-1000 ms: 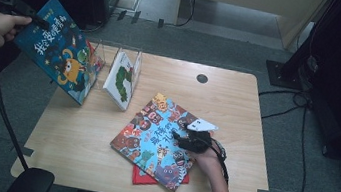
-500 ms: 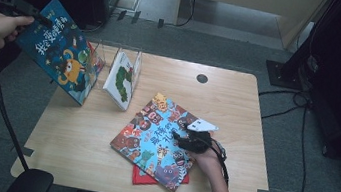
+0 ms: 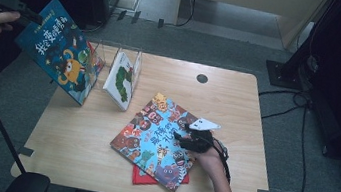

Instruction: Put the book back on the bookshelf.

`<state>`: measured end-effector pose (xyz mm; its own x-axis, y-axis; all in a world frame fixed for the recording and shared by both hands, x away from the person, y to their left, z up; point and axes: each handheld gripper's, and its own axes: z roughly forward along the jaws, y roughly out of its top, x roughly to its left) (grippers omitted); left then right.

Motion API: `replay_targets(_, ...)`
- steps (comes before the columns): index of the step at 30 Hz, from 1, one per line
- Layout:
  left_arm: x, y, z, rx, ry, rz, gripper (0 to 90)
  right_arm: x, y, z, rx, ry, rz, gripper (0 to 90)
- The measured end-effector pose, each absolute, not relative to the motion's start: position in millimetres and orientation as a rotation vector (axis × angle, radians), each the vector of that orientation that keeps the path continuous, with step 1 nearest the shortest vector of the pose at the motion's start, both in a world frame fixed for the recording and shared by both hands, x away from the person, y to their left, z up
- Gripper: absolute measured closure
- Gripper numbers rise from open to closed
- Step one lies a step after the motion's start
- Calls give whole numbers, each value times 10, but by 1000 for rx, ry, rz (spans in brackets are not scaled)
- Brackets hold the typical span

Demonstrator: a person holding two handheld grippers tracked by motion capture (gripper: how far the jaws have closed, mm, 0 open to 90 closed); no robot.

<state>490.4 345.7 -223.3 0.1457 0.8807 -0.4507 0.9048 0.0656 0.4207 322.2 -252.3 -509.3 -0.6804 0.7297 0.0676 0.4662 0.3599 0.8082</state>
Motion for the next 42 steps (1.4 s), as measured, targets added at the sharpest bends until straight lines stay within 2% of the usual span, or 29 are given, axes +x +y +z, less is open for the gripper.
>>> replay_targets(7, 4681, 3412, -2006, 1797, 1638, -24, 492, 3252, -2599, -5046, 1083, 2355, 1203, 435)
replay_targets(14, 4544, 3103, -2048, 1870, 1575, -29, 478, 3235, -2730, -4976, 1091, 2333, 1232, 458)
replay_targets(21, 4464, 2847, -2251, 1907, 1539, -54, 467, 3234, -2859, -4945, 1090, 2320, 1227, 475)
replay_targets(26, 4352, 2596, -2545, 1936, 1489, -92, 462, 3232, -2931, -4978, 1099, 2318, 1235, 498)
replay_targets(31, 4236, 2432, -2763, 1922, 1431, -184, 455, 3222, -2962, -4986, 1111, 2312, 1249, 502)
replay_targets(42, 4053, 2151, -3114, 1977, 1382, -204, 439, 3186, -2973, -5024, 1110, 2326, 1241, 511)
